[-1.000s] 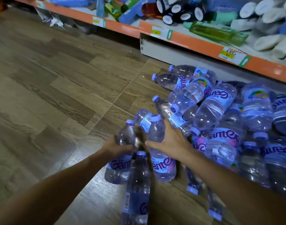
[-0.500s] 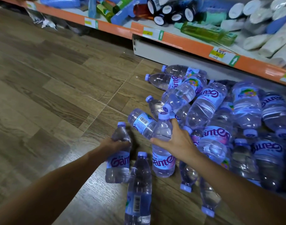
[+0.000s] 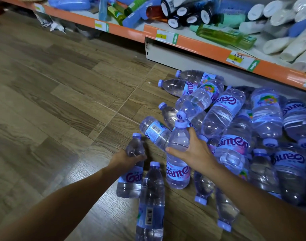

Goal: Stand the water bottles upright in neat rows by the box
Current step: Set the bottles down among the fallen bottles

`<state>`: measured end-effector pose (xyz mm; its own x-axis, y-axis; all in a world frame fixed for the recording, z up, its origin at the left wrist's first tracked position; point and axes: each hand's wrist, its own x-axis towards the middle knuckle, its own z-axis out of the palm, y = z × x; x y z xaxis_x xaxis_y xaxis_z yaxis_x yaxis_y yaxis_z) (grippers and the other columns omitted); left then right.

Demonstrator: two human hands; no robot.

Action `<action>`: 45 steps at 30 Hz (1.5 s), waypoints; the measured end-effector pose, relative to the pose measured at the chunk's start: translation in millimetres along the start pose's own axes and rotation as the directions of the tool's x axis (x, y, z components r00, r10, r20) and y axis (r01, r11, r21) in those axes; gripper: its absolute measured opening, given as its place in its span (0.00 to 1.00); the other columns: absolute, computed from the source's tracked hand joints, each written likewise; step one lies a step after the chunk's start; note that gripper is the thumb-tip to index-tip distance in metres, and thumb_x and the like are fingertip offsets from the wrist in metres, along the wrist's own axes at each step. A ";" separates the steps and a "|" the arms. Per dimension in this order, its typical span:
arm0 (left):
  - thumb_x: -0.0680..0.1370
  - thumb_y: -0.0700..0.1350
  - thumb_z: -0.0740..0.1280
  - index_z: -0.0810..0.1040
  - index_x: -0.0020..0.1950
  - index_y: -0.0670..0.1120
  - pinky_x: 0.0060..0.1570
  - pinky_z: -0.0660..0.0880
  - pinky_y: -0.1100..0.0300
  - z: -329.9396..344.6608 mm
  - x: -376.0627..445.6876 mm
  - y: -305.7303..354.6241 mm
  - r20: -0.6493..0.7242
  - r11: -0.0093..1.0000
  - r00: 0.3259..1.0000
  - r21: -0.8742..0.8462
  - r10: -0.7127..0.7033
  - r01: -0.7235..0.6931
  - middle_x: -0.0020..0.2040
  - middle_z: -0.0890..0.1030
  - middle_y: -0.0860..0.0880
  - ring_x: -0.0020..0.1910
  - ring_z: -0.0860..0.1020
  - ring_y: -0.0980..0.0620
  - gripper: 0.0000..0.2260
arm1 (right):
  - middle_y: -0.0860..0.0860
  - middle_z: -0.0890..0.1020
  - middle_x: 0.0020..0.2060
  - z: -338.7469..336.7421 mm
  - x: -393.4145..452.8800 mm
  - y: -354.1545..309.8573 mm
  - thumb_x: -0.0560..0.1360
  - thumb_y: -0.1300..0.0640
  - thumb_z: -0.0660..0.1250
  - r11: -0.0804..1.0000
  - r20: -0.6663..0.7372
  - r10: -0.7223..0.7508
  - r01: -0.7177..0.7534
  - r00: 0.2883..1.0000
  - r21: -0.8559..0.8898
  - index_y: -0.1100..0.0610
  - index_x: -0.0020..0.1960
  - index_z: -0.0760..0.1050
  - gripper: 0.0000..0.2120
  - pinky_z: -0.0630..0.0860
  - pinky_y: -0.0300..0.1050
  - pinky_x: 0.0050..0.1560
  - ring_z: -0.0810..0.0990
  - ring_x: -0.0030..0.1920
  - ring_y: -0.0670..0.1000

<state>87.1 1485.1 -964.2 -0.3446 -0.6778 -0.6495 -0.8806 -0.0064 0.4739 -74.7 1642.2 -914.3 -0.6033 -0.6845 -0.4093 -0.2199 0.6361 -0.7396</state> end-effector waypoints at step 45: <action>0.76 0.66 0.48 0.56 0.73 0.54 0.72 0.46 0.63 72.6 -17.8 -4.0 0.305 0.191 0.369 0.483 0.878 -0.855 0.78 0.50 0.53 0.77 0.45 0.56 0.29 | 0.51 0.41 0.77 5.4 -15.9 42.9 0.75 0.39 0.60 0.788 0.302 -0.125 0.280 0.945 -0.549 0.50 0.73 0.59 0.30 0.48 0.55 0.74 0.46 0.76 0.59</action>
<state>73.1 1550.5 -997.7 -0.9995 -0.0314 -0.0046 -0.0309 0.9329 0.3588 -70.4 1678.5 -942.4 -0.3108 -0.8339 -0.4562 -0.7627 0.5052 -0.4038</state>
